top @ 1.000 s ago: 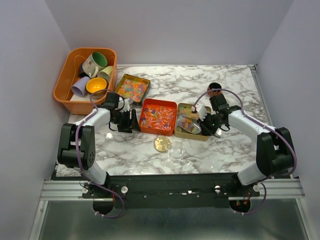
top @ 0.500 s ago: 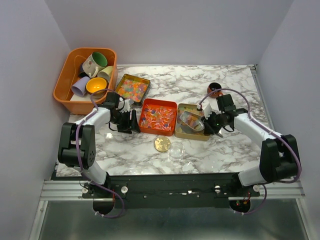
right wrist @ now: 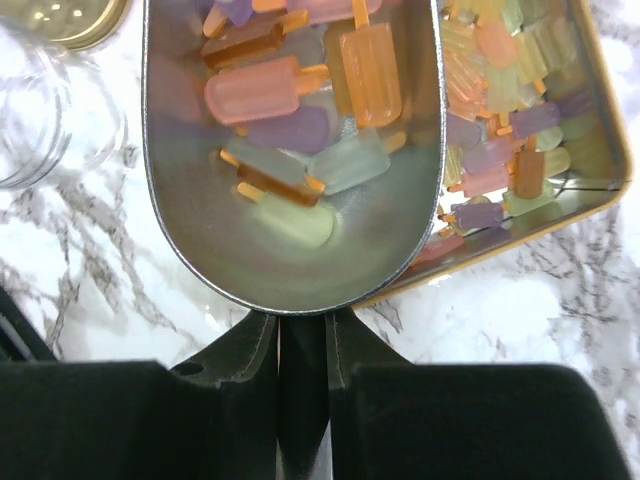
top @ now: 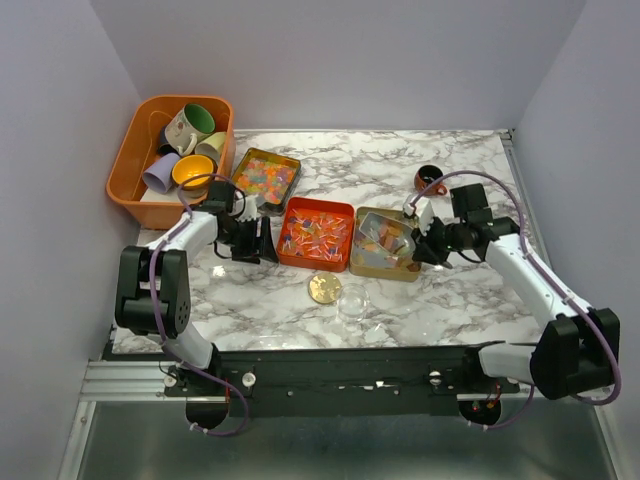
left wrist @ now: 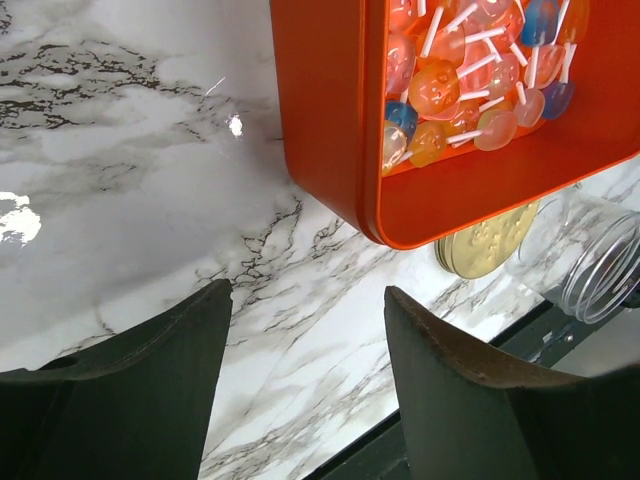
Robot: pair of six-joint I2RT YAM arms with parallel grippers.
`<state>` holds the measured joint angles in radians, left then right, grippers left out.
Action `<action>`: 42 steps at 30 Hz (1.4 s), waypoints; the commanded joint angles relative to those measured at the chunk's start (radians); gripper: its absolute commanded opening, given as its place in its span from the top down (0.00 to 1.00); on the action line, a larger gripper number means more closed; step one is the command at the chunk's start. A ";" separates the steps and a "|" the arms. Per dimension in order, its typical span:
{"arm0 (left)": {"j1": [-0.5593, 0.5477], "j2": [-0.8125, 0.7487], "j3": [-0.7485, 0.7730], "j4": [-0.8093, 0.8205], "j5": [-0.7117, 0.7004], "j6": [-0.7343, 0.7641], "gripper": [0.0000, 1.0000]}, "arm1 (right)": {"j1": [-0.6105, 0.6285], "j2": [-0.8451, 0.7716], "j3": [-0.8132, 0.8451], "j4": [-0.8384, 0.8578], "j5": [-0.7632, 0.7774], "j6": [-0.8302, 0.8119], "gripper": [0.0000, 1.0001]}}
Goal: Pack the candies
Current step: Scoop the fake candies from the storage box, then place the fake candies in the packing bottle.
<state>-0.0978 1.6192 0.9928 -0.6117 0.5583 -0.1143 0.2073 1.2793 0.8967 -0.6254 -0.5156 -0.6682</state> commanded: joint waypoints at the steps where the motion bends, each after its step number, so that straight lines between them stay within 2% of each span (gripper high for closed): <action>1: 0.012 -0.061 0.009 0.050 0.026 -0.028 0.27 | -0.005 -0.057 0.140 -0.215 -0.058 -0.149 0.99; 9: 0.023 -0.197 -0.016 0.073 -0.001 -0.071 0.21 | 0.047 -0.054 0.234 -0.466 -0.006 -0.309 0.99; 15: 0.024 -0.306 -0.042 0.078 -0.089 -0.061 0.18 | 0.187 -0.025 0.260 -0.574 0.182 -0.326 0.99; 18: 0.026 -0.366 -0.066 0.099 -0.118 -0.039 0.14 | 0.248 -0.005 0.291 -0.597 0.250 -0.301 0.99; 22: 0.033 -0.423 -0.109 0.121 -0.147 -0.025 0.01 | 0.322 0.020 0.309 -0.608 0.346 -0.291 0.99; 31: 0.056 -0.522 -0.198 0.173 -0.172 -0.038 0.01 | 0.443 0.089 0.393 -0.655 0.480 -0.249 0.99; 42: 0.089 -0.585 -0.230 0.219 -0.163 -0.061 0.01 | 0.592 0.109 0.352 -0.668 0.634 -0.229 0.99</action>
<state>-0.0277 1.0595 0.7734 -0.4393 0.4065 -0.1612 0.7555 1.3788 1.2526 -1.2652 0.0322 -0.9283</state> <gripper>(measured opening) 0.985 0.241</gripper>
